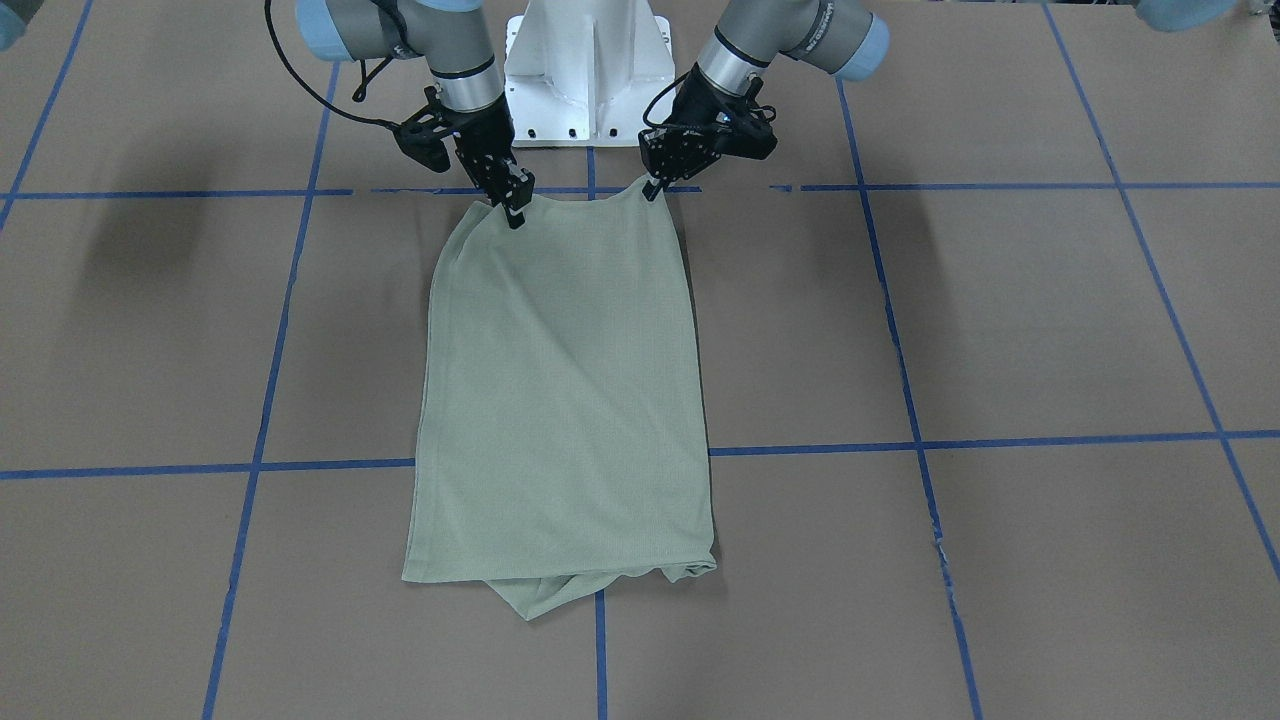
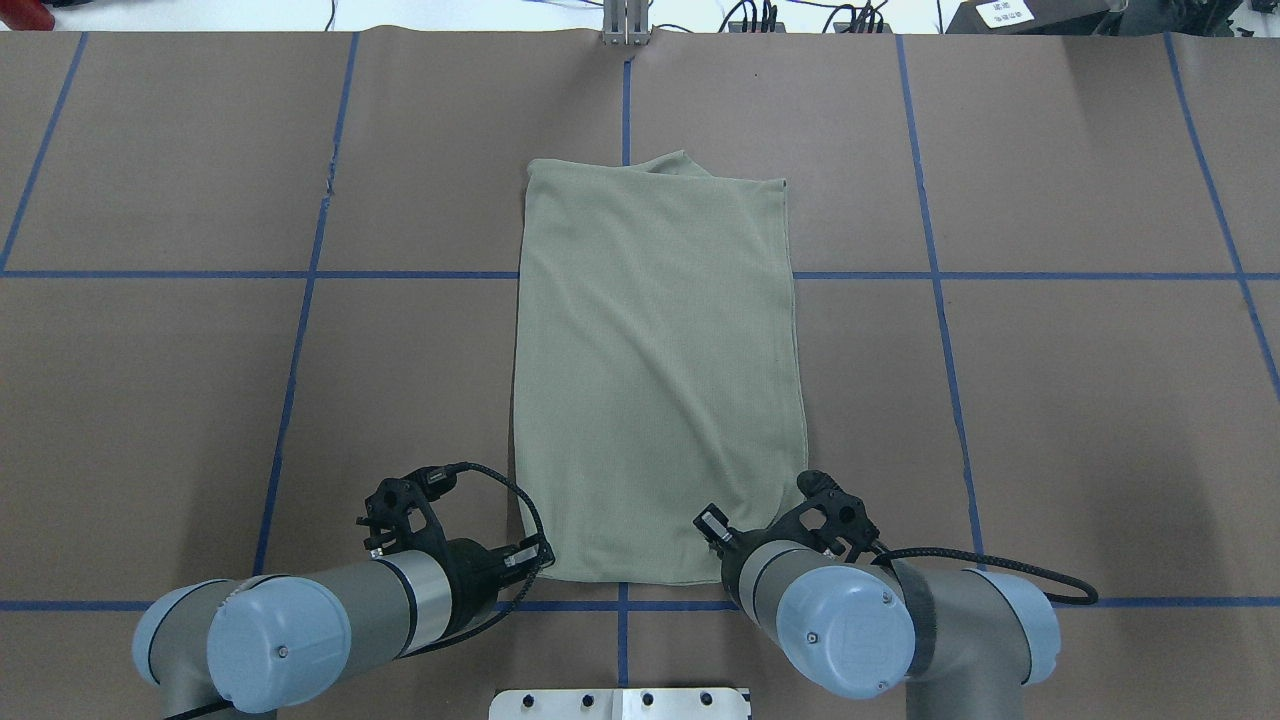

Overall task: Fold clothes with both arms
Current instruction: 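Grasp the near end of the green shirt with both grippers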

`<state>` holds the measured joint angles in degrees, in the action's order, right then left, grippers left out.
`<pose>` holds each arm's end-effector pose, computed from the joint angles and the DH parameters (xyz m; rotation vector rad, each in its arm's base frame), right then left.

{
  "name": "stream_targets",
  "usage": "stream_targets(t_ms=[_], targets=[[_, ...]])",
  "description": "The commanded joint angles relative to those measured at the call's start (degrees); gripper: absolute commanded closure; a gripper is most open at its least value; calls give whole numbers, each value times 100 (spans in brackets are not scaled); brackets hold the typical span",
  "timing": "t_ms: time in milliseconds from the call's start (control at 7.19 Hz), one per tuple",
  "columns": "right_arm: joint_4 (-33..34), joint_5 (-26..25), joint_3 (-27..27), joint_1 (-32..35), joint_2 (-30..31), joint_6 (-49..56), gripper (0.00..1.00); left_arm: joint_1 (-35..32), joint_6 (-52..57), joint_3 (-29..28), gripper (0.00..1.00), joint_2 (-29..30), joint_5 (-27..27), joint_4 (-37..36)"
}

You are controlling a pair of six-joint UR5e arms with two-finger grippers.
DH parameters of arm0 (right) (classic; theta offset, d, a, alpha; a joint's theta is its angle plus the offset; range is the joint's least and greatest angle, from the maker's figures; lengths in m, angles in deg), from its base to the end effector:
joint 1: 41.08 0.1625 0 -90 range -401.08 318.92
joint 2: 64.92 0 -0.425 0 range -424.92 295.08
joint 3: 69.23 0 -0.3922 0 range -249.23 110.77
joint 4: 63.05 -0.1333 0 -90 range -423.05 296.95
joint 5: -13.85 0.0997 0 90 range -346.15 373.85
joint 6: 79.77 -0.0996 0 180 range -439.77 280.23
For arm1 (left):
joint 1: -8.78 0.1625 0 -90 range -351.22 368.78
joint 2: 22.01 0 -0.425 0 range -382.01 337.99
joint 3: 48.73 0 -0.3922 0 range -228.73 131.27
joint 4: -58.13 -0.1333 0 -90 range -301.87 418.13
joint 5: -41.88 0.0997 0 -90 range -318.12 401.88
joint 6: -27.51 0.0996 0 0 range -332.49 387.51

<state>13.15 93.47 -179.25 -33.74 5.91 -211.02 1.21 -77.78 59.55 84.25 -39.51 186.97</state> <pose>-0.5577 -0.2243 0.2955 -0.1120 -0.9637 0.8668 0.5405 -0.2213 0.2808 0.0432 1.2958 -0.4383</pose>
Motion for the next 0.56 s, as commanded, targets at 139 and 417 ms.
stream_targets(t_ms=[139, 417], targets=[[392, 27, -728, 66, 44, 2, 100, -103, 35, 620, 100, -44, -514, -131], [1751, 141, -2095, 22, 18, 81, 100, -122, 35, 2075, 100, -53, -1104, -1486]])
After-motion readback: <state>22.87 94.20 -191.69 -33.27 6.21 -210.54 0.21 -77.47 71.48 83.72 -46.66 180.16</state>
